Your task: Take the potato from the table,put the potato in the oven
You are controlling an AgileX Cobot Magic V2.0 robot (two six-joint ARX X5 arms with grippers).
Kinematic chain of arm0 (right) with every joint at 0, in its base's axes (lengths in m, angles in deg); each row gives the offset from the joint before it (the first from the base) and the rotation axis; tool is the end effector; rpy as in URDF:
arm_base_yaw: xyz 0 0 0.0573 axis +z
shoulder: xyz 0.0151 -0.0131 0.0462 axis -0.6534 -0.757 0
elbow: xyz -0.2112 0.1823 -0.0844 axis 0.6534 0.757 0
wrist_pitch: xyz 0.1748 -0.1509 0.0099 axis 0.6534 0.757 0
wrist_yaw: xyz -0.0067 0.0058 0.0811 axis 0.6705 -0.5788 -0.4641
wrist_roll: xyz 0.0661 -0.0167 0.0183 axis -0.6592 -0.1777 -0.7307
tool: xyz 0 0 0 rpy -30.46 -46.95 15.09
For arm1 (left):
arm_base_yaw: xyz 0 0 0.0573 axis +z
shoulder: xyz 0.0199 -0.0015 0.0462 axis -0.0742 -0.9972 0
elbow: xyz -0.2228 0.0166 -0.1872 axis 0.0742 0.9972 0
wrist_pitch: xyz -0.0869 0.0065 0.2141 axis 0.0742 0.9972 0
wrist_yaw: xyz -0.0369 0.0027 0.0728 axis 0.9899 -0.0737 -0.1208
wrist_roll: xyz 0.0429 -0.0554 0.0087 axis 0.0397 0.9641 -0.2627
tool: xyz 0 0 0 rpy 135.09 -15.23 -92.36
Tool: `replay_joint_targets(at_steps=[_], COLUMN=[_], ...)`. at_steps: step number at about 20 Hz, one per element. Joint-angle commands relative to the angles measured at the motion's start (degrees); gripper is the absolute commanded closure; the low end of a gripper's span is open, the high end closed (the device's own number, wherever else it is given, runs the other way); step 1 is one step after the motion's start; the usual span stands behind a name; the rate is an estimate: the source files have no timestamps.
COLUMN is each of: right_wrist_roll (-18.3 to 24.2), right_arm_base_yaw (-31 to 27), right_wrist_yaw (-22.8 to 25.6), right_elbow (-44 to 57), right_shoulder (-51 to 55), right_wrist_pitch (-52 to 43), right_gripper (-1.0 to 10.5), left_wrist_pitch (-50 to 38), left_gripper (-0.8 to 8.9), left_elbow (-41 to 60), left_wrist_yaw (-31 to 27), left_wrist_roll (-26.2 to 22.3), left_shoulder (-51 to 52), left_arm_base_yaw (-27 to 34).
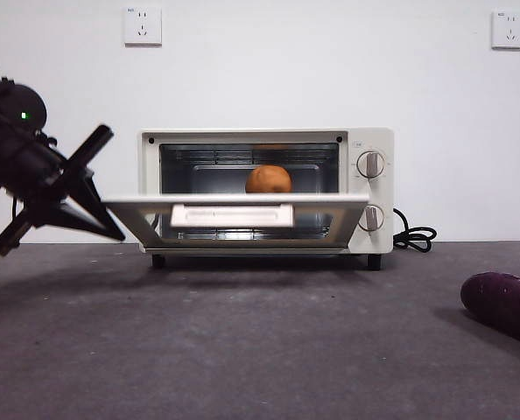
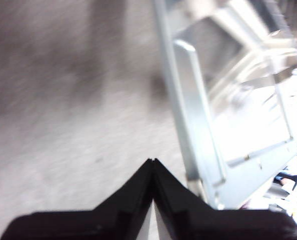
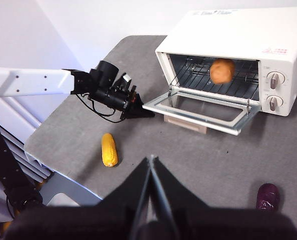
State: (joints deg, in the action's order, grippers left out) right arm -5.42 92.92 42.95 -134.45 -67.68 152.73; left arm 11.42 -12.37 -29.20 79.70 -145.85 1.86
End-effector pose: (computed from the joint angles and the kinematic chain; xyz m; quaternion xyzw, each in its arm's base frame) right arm 0.0241 0.0179 0.4971 0.0731 0.2430 0.3228 0.9118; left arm 0.3631 -0.0537 0.2066 -0.3690 0.5468 -0.2247 0.7172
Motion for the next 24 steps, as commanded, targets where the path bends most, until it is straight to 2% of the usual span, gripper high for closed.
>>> replay_joint_targets(at_steps=[1,6,12,14,19,24], right_wrist_roll=[-0.6,-0.9,-1.9,-2.0,-2.2,-1.9], right_arm_base_yaw=[0.0,0.0,0.0,0.0,0.0,0.0], right_wrist_yaw=[0.0,0.0,0.0,0.0,0.0,0.5], right_elbow=[0.3,0.3,0.3,0.3,0.3,0.3], right_shoulder=[0.0,0.0,0.0,0.0,0.0,0.0], right_wrist_pitch=[1.2,1.2,1.2,1.2,1.2,1.2], right_gripper=[9.6,9.6,9.5,9.5,9.5,9.5], left_wrist_pitch=[-2.5,-3.3,-3.8,-5.2,-6.0,-7.5], left_gripper=[8.2,8.19,8.19,8.19,8.19,8.19], left_elbow=[0.0,-5.8,-13.5,-13.9,-13.9,-13.9], left_wrist_yaw=[2.2,2.1,-5.0,-5.4,-12.1,-11.8], left_wrist_roll=[1.3,2.8,3.0,3.0,2.4,2.4], left_shoulder=[2.6,3.9,3.9,3.9,3.9,3.9], left_arm_base_yaw=[-0.1,-0.4,-1.8,-1.8,-1.8,-1.8])
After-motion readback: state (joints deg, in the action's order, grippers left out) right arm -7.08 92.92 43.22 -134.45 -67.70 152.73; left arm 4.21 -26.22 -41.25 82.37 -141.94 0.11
